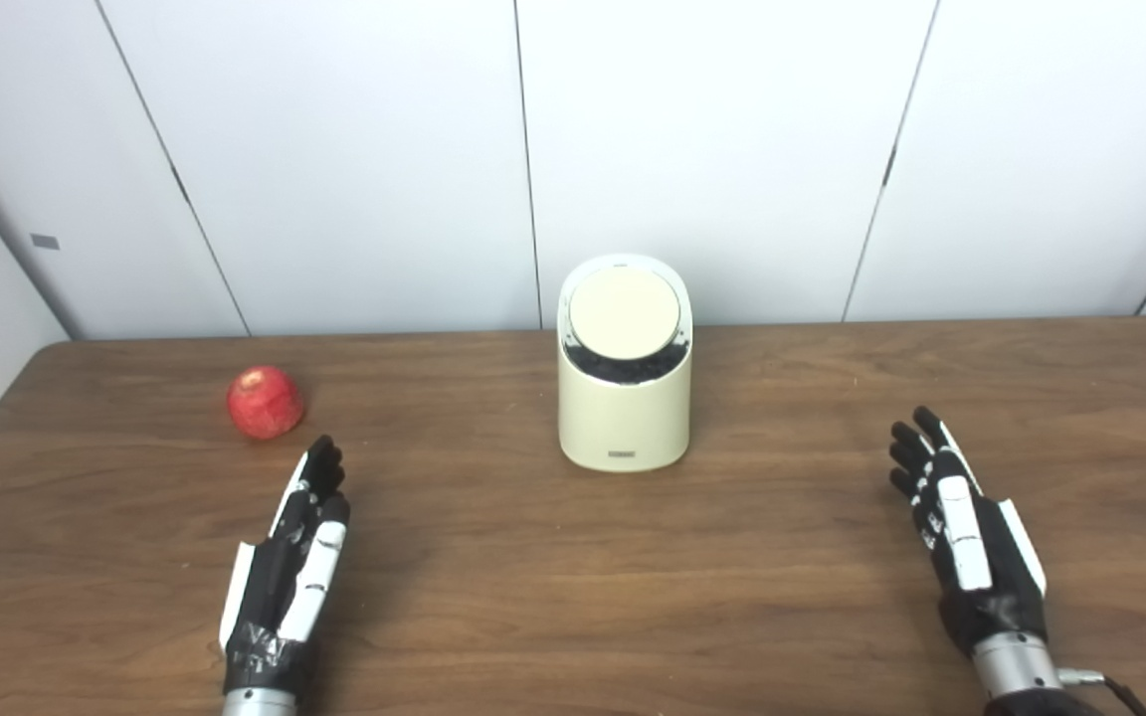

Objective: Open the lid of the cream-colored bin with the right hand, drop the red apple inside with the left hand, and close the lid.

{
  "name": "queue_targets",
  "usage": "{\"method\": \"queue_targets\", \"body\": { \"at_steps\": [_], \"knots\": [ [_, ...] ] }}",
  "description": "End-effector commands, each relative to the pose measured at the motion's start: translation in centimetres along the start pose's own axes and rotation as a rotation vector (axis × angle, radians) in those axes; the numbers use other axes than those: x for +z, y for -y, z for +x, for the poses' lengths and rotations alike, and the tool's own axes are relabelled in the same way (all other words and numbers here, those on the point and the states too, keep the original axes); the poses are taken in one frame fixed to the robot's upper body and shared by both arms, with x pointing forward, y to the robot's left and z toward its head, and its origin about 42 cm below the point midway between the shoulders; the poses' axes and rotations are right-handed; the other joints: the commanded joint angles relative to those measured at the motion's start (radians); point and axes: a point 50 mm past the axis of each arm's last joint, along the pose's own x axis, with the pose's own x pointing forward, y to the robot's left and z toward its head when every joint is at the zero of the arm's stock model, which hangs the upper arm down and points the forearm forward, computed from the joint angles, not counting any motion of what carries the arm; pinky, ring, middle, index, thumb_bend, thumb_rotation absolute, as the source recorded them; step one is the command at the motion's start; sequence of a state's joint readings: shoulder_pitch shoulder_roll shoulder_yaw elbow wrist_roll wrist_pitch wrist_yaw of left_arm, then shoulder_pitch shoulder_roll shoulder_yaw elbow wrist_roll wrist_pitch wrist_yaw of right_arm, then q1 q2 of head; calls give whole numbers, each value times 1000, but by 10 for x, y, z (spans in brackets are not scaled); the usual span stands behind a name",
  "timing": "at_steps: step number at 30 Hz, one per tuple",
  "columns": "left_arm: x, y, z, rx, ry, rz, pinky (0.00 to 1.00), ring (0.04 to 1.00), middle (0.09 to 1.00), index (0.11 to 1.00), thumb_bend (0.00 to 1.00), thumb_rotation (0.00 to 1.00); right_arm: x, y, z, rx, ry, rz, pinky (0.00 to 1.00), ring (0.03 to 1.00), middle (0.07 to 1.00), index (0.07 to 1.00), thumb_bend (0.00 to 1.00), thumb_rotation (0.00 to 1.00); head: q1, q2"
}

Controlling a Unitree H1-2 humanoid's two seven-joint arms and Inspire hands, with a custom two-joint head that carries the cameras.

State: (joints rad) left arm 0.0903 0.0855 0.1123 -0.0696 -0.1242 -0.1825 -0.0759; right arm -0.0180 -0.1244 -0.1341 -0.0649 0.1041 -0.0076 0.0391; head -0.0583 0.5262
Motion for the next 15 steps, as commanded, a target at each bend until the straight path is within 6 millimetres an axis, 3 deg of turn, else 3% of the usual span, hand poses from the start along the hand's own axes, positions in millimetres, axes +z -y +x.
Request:
{"method": "queue_targets", "body": {
  "at_steps": [1, 15],
  "knots": [
    [-24, -3, -17, 18, -85, -5, 1000, 986, 975, 992, 423, 672, 17, 3, 9, 0, 96, -8, 933, 936, 928, 966, 542, 939, -1, 1],
    [-25, -3, -16, 19, -76, -6, 1000, 982, 975, 992, 413, 680, 15, 0, 9, 5, 93, -15, 914, 924, 921, 957, 544, 918, 0, 3]
  ]
}}
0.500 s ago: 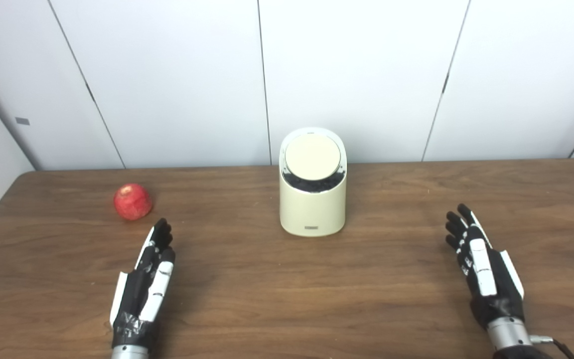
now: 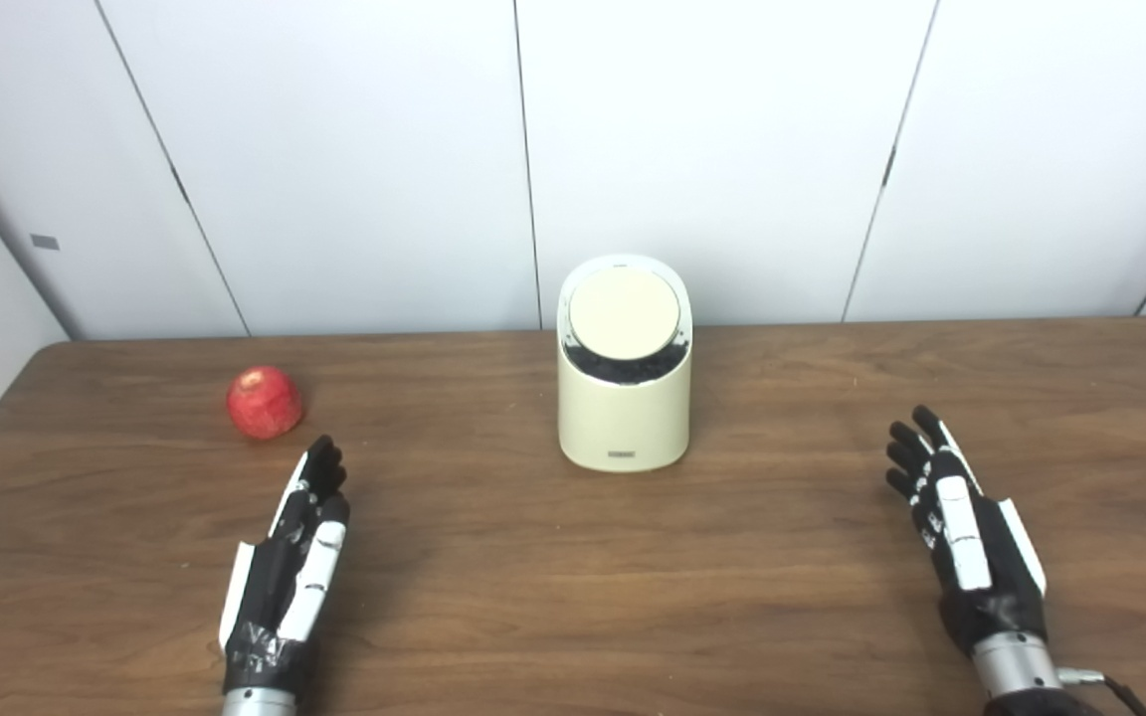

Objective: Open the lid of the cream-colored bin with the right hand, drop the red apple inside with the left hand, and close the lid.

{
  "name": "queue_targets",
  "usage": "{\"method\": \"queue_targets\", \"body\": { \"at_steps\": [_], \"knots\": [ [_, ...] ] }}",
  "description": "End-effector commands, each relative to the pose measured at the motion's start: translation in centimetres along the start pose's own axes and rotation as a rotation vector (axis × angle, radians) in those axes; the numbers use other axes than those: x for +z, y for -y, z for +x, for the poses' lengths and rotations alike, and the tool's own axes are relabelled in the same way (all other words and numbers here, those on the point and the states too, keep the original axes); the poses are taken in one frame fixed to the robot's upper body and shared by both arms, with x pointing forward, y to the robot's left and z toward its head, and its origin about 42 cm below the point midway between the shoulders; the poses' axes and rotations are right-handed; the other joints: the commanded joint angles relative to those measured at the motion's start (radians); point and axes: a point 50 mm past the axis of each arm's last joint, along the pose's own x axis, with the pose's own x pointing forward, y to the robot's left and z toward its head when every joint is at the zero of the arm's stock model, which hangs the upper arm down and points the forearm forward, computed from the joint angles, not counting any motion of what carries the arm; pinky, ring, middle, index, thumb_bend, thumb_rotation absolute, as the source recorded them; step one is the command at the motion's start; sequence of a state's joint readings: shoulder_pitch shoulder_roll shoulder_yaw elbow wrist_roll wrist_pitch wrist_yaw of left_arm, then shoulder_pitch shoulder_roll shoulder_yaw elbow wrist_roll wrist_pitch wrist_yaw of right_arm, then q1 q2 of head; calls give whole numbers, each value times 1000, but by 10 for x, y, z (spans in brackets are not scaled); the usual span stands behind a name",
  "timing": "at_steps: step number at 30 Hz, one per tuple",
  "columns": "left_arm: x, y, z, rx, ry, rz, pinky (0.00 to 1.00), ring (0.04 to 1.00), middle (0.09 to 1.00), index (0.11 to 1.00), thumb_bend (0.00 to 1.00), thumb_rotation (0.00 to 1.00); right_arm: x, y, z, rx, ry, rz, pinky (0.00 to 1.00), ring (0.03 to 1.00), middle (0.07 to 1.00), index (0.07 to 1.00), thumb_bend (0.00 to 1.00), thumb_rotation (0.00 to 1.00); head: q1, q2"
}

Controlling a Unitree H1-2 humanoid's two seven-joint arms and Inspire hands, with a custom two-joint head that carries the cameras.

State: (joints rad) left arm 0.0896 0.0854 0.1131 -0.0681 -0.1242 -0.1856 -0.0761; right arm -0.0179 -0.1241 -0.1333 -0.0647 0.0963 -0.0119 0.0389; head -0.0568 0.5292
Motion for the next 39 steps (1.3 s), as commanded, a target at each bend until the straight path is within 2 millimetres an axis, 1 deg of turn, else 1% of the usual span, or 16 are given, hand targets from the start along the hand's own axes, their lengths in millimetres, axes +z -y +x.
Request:
{"method": "queue_targets", "body": {
  "at_steps": [1, 8, 9, 11, 12, 13, 15, 16, 19, 22, 25, 27, 31, 35, 39],
  "knots": [
    [-25, -3, -17, 17, -80, -10, 1000, 981, 975, 990, 416, 679, 15, 0, 9, 5, 89, -7, 913, 923, 920, 956, 540, 916, -1, 0],
    [-23, -3, -18, 17, -81, -2, 1000, 980, 975, 990, 411, 678, 18, -2, 7, 12, 83, -28, 907, 931, 925, 960, 548, 890, -4, -9],
    [-23, -3, -18, 17, -82, 2, 1000, 979, 974, 988, 412, 678, 19, -3, 6, 14, 82, -28, 905, 932, 926, 960, 550, 886, -5, -16],
    [-24, -4, -19, 19, -84, 1, 1000, 980, 971, 986, 418, 677, 20, -5, 5, 16, 76, -22, 895, 927, 925, 956, 562, 835, -8, -22],
    [-25, -4, -20, 20, -84, -2, 1000, 981, 972, 984, 418, 669, 20, -7, 5, 18, 72, -21, 881, 922, 922, 951, 600, 790, -12, -32],
    [-25, -4, -20, 21, -82, -2, 1000, 981, 972, 984, 417, 665, 21, -9, 4, 20, 72, -31, 878, 921, 922, 950, 619, 769, -13, -40],
    [-26, -5, -20, 19, -79, 2, 1000, 980, 972, 985, 402, 663, 24, -13, 6, 27, 78, -52, 873, 913, 915, 945, 642, 755, -15, -47],
    [-27, -5, -20, 19, -80, 7, 1000, 980, 973, 985, 399, 663, 25, -16, 9, 31, 82, -62, 873, 911, 916, 947, 627, 744, -15, -53],
    [-28, -6, -21, 17, -82, 17, 1000, 984, 977, 989, 388, 665, 33, -23, 18, 39, 95, -89, 865, 909, 921, 951, 599, 719, -14, -60],
    [-27, -7, -22, 15, -81, 11, 1000, 979, 976, 988, 392, 658, 46, -32, 31, 48, 121, -125, 837, 891, 914, 938, 649, 724, -18, -65],
    [-27, -7, -23, 12, -81, 7, 1000, 984, 979, 990, 383, 650, 57, -40, 45, 51, 151, -157, 809, 891, 906, 925, 722, 669, -25, -76],
    [-27, -8, -24, 13, -83, 9, 1000, 988, 983, 992, 376, 648, 66, -44, 56, 57, 176, -200, 804, 888, 901, 924, 739, 665, -27, -85],
    [-27, -8, -26, 11, -84, 20, 1000, 983, 979, 979, 363, 628, 83, -55, 76, 47, 212, -268, 840, 886, 894, 918, 789, 634, -27, -99],
    [-28, -9, -27, 8, -77, 25, 1000, 979, 976, 980, 361, 606, 99, -68, 95, 42, 231, -277, 837, 890, 894, 918, 834, 554, -27, -106],
    [-28, -10, -27, 4, -75, 25, 1000, 979, 976, 983, 353, 609, 113, -79, 112, 43, 241, -298, 830, 889, 903, 927, 909, 538, -27, -108]
  ]
}}
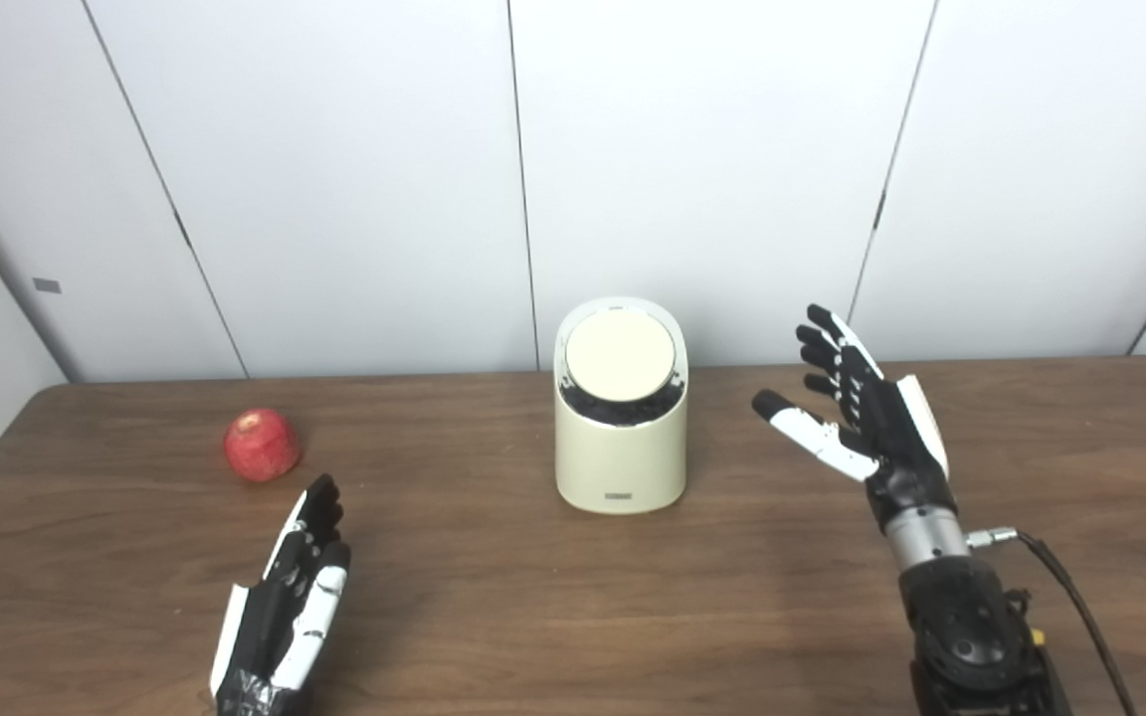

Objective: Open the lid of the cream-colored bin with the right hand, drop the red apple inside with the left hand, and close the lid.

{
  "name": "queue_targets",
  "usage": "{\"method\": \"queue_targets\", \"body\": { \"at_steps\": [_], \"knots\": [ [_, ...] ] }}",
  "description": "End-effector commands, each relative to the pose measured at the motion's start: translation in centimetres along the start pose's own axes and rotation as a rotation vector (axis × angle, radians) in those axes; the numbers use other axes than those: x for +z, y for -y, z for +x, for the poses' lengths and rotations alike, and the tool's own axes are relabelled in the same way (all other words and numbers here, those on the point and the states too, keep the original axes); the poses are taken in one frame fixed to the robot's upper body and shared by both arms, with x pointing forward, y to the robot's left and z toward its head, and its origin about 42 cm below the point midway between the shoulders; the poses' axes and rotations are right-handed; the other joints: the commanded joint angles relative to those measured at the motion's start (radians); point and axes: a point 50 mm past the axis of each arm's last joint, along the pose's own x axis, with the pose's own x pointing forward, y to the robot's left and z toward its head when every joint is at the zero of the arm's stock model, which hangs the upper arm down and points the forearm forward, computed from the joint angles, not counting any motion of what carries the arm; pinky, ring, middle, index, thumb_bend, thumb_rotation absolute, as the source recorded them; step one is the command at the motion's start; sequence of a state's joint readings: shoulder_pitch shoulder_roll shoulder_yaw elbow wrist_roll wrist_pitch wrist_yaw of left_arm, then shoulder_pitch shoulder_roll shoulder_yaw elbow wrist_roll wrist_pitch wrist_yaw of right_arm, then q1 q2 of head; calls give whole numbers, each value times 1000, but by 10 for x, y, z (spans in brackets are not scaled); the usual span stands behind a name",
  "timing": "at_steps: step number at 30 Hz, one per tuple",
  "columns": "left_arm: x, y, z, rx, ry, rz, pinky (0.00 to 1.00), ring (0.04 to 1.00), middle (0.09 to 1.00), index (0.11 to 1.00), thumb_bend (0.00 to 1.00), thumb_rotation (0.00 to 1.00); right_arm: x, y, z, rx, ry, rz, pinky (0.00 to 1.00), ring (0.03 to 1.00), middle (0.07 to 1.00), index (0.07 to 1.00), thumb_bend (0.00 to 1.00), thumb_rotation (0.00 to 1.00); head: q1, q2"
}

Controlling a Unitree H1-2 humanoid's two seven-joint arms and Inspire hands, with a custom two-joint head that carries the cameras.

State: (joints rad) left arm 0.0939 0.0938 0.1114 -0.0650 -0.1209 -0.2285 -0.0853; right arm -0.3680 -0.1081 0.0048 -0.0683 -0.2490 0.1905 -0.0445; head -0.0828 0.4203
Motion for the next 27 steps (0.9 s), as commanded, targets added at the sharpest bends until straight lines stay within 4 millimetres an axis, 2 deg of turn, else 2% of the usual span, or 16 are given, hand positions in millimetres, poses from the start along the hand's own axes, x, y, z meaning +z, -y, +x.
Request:
{"method": "queue_targets", "body": {
  "at_steps": [1, 7, 9, 13, 19, 23, 27],
  "knots": [
    [-29, -7, -27, 16, -112, 8, 1000, 981, 976, 984, 351, 610, 26, -2, 18, -13, 78, 1, 824, 889, 902, 926, 927, 532, -1, -2],
    [-28, -3, -29, 23, -119, 20, 1000, 976, 970, 977, 363, 613, 49, -16, 46, 25, 105, -59, 801, 898, 905, 952, 994, 535, 4, 7],
    [-27, -2, -29, 20, -117, 24, 1000, 976, 970, 980, 354, 612, 55, -20, 54, 32, 114, -68, 778, 899, 905, 953, 999, 502, 3, 9],
    [-25, 1, -30, 20, -117, -5, 1000, 981, 983, 991, 331, 595, 63, -29, 68, 60, 131, -117, 808, 906, 917, 970, 970, 442, 6, 12],
    [-25, 3, -30, 20, -121, -11, 992, 973, 980, 989, 331, 585, 70, -38, 86, 67, 122, -161, 786, 904, 925, 984, 968, 405, 8, 15],
    [-25, 6, -30, 23, -119, -24, 983, 973, 982, 994, 319, 563, 72, -44, 93, 51, 124, -211, 744, 878, 917, 969, 960, 375, 7, 13],
    [-25, 8, -29, 24, -129, -29, 991, 978, 984, 993, 322, 564, 71, -50, 98, 50, 130, -238, 746, 871, 917, 958, 949, 337, 12, 10]
  ]
}}
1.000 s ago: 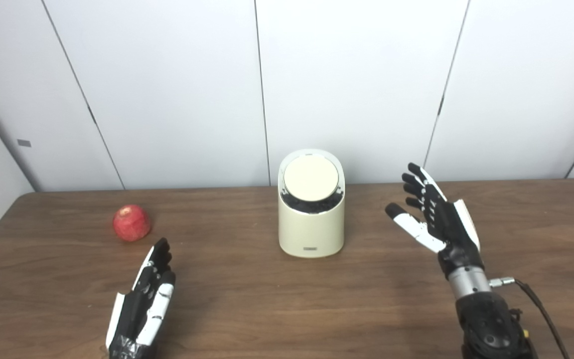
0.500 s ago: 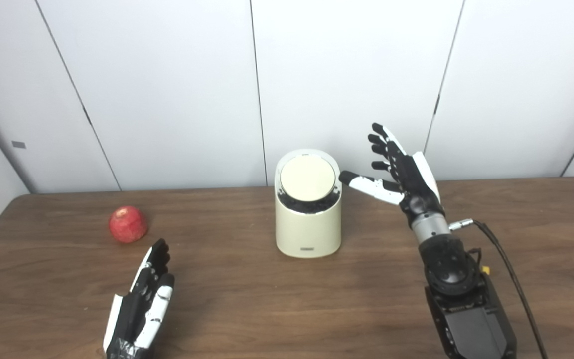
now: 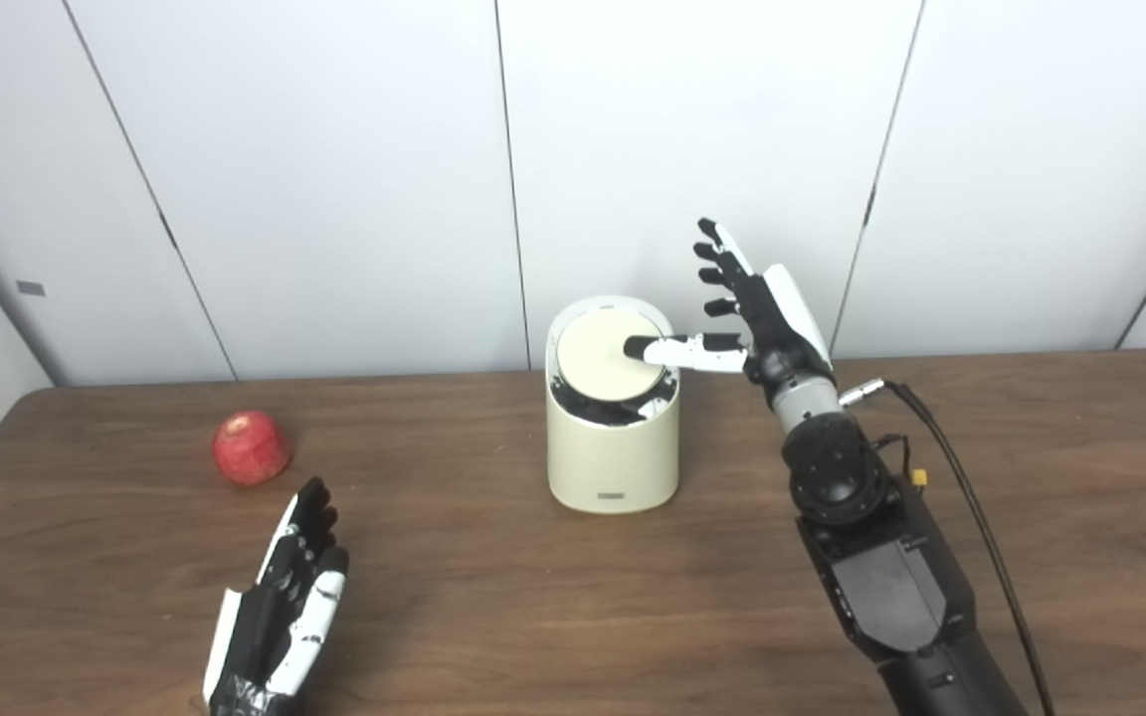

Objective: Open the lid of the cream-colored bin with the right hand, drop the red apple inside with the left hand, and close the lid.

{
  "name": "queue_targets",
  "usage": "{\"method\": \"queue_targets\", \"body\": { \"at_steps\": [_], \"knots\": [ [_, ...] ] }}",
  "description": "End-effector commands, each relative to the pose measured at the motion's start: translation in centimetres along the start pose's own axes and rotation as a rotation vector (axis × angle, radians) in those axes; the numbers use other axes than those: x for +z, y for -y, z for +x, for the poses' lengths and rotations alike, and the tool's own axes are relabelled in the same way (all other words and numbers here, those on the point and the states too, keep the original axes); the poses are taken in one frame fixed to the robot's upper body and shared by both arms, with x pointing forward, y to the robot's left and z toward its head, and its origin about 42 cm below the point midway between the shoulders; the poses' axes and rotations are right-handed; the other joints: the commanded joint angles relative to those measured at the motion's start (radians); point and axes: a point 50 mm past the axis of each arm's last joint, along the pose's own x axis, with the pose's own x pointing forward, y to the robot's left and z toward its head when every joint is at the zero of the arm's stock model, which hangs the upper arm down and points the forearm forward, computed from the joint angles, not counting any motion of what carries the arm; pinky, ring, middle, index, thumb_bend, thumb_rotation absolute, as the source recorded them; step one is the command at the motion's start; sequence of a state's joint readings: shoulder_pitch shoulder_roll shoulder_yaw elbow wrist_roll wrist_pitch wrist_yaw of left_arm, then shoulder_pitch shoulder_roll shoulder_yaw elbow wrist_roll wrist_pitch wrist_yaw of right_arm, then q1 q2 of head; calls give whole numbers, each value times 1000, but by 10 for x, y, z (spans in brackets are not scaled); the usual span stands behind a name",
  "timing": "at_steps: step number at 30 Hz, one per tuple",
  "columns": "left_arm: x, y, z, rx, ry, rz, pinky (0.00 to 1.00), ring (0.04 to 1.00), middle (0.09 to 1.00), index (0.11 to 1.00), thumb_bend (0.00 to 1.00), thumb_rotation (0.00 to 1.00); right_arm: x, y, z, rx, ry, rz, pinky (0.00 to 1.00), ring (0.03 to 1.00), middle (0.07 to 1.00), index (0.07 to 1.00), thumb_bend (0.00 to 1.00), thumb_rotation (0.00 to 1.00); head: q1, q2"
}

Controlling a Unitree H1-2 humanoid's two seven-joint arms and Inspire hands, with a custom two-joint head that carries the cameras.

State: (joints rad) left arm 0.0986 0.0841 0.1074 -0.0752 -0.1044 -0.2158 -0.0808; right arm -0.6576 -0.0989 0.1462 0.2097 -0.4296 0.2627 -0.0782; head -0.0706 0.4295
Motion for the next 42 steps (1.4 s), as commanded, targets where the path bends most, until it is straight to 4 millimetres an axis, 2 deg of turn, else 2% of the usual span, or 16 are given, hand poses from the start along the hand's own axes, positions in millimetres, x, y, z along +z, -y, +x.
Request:
{"method": "queue_targets", "body": {
  "at_steps": [1, 6, 13, 19, 21, 25, 30, 36, 39, 42],
  "knots": [
    [-26, 5, -28, 23, -121, -36, 990, 978, 985, 995, 327, 564, 31, 8, 15, -50, 114, -10, 763, 880, 919, 957, 941, 321, 2, 1],
    [-26, 6, -27, 20, -118, -37, 992, 976, 985, 999, 314, 535, 30, 3, 18, -49, 119, -58, 792, 891, 918, 949, 947, 307, 1, 4],
    [-26, 8, -28, 13, -117, -41, 978, 972, 984, 999, 315, 534, 31, -7, 19, -50, 135, -127, 738, 867, 900, 930, 958, 319, 11, 9],
    [-26, 8, -29, 20, -122, -48, 974, 969, 981, 997, 308, 505, 36, -10, 19, -22, 140, -144, 754, 874, 904, 934, 951, 335, 9, 17],
    [-26, 8, -29, 24, -125, -59, 971, 973, 984, 998, 310, 478, 36, -10, 20, -20, 140, -157, 753, 871, 901, 931, 956, 318, 8, 20],
    [-24, 8, -29, 34, -129, -73, 973, 973, 985, 995, 338, 483, 36, -11, 20, -20, 157, -234, 746, 860, 891, 923, 955, 267, 7, 25],
    [-23, 7, -30, 34, -129, -62, 972, 969, 983, 991, 345, 481, 32, -10, 20, -12, 201, -372, 864, 898, 907, 929, 927, 174, 7, 37],
    [-23, 6, -30, 21, -125, -16, 957, 956, 970, 980, 362, 489, 29, -10, 19, -30, 238, -437, 873, 909, 907, 927, 929, 101, 13, 43],
    [-24, 6, -29, 19, -119, -8, 960, 954, 967, 974, 368, 473, 29, -12, 20, -31, 242, -439, 875, 915, 910, 926, 927, 91, 14, 41],
    [-25, 6, -28, 20, -123, -17, 966, 959, 971, 976, 376, 475, 30, -14, 19, -30, 239, -401, 874, 913, 909, 924, 912, 130, 13, 36]
  ]
}}
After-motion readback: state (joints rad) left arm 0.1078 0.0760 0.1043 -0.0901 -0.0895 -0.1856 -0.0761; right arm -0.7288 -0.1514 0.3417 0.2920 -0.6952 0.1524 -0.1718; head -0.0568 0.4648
